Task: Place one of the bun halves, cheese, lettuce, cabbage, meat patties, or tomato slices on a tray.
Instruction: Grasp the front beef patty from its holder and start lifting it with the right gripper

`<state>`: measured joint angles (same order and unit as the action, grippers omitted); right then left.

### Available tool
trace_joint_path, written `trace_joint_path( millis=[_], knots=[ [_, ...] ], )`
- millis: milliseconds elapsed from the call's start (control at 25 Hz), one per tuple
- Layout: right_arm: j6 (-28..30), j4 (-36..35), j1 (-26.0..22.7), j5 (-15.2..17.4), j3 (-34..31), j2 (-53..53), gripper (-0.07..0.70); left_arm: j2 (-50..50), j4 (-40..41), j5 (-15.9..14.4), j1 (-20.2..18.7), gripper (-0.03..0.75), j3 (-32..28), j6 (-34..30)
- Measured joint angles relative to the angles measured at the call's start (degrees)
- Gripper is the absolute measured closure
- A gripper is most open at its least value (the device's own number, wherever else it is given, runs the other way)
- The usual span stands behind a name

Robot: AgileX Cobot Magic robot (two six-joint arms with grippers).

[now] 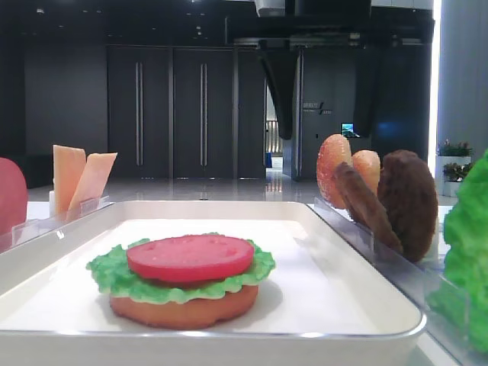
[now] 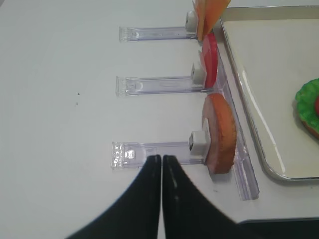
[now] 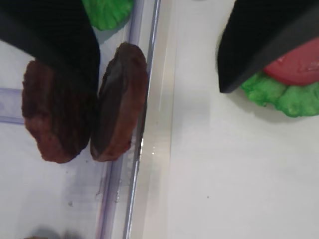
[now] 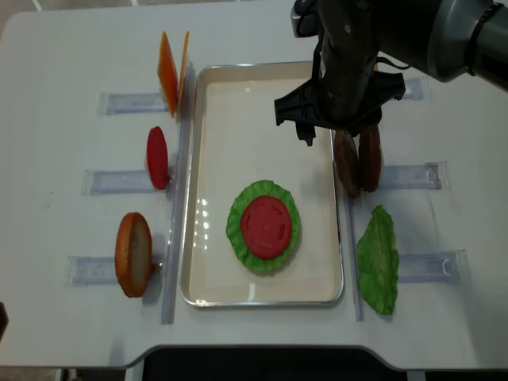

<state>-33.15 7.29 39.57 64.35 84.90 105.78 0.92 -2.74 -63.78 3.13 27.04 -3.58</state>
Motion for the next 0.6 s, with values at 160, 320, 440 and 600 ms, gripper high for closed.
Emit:
trace_joint_path(
  millis=[160, 320, 440, 600],
  knots=[
    [0.2, 0.0, 0.0, 0.0, 0.0, 1.3, 0.154, 0.0, 0.0, 0.0, 0.0, 0.716, 0.0, 0.0],
    [0.4, 0.1, -0.1, 0.3, 0.0, 2.3, 0.154, 0.0, 0.0, 0.0, 0.0, 0.715, 0.0, 0.0],
    [0.7, 0.3, -0.3, 0.5, 0.0, 3.0, 0.154, 0.0, 0.0, 0.0, 0.0, 0.716, 0.0, 0.0],
    [0.9, 0.3, -0.7, 0.5, 0.0, 3.5, 0.154, 0.0, 0.0, 0.0, 0.0, 0.716, 0.0, 0.0]
  ],
)
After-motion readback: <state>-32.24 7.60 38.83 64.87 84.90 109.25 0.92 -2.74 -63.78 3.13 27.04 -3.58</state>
